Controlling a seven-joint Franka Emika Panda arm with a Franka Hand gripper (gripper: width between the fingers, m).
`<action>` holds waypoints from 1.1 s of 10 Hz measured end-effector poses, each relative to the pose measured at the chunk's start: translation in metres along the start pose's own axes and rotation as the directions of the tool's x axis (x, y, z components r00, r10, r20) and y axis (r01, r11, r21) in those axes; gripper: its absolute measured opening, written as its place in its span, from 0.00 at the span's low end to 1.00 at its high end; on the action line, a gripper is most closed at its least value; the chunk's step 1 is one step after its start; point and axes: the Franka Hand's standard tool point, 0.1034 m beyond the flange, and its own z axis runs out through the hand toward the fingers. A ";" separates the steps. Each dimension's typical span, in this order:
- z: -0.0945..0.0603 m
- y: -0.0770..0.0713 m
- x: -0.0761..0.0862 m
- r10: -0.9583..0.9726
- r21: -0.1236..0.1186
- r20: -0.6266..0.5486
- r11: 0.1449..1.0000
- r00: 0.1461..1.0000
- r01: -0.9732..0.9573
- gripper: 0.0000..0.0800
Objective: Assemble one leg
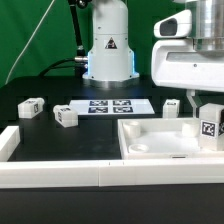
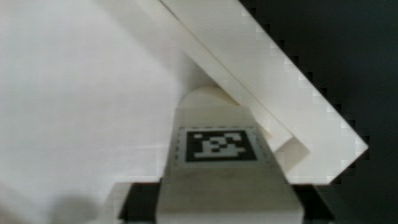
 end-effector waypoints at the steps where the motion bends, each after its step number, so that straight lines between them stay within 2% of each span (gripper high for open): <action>1: 0.000 0.000 0.001 0.095 0.004 0.005 0.995 0.995 -0.095 0.36; 2: 0.000 0.000 0.001 0.141 0.006 0.009 0.990 0.990 -0.141 0.36; 3: 0.000 0.000 0.000 0.196 0.007 0.013 0.981 0.980 -0.196 0.46; 4: 0.000 0.000 0.000 0.167 0.008 0.013 0.986 0.986 -0.167 0.46; 5: 0.000 0.000 0.000 0.120 0.008 0.013 0.993 0.993 -0.120 0.70; 6: -0.001 0.000 0.002 0.048 0.011 0.010 0.999 0.999 -0.049 0.70; 7: -0.001 0.001 0.003 -0.046 0.014 0.005 0.999 0.999 0.045 0.79; 10: -0.002 -0.003 0.000 -0.349 0.014 0.001 0.937 0.937 0.349 0.81; 11: -0.003 -0.003 0.001 -0.485 0.010 0.002 0.875 0.875 0.485 0.81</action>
Offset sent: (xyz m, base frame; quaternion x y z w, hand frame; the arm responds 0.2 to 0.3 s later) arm 0.0000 0.0000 0.0000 0.0000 0.0000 0.0000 1.0000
